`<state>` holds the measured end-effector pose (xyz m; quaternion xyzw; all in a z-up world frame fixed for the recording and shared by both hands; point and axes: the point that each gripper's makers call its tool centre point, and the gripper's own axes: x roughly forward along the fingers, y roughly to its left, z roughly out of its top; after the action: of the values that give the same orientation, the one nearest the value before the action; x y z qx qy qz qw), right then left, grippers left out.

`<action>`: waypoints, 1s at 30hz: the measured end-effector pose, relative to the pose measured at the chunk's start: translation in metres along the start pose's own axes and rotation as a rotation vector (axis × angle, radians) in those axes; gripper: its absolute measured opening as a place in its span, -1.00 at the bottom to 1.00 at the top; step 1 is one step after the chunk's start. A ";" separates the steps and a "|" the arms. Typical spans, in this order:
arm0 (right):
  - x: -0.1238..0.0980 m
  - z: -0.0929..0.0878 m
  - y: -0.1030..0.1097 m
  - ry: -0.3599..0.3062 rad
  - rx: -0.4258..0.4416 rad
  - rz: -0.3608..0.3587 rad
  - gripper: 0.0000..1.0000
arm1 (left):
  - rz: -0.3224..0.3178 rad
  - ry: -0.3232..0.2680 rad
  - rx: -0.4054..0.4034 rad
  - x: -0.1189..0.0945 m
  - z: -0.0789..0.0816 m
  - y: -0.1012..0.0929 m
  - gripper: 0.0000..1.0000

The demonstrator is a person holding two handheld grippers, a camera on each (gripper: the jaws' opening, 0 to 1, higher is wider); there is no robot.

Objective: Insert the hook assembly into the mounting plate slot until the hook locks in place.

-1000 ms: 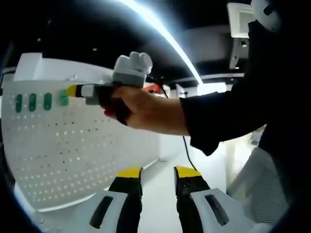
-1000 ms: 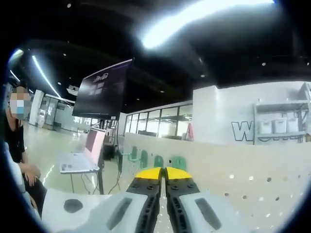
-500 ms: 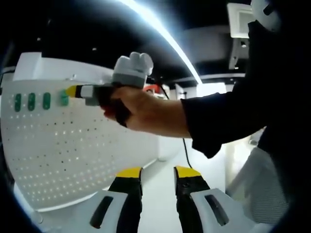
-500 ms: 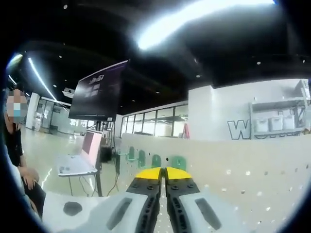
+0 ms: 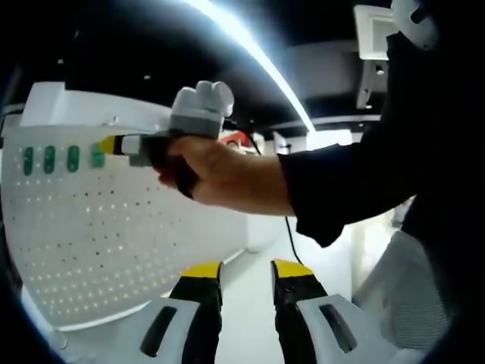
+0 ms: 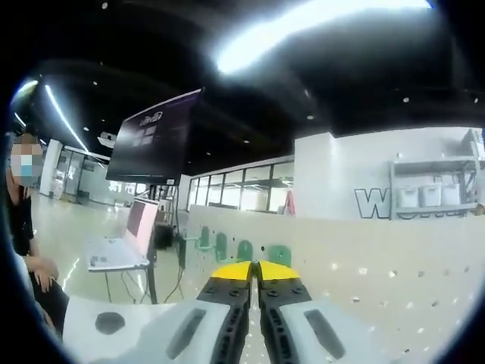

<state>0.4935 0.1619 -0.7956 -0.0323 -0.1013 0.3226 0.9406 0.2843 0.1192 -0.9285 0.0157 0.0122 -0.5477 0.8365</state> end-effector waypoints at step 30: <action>-0.022 0.002 -0.008 0.029 -0.039 0.005 -0.74 | 0.001 0.010 -0.001 0.001 -0.003 0.000 -0.48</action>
<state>0.4811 0.1427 -0.7965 -0.0556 -0.0938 0.3224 0.9403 0.2843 0.1184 -0.9318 0.0181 0.0167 -0.5472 0.8366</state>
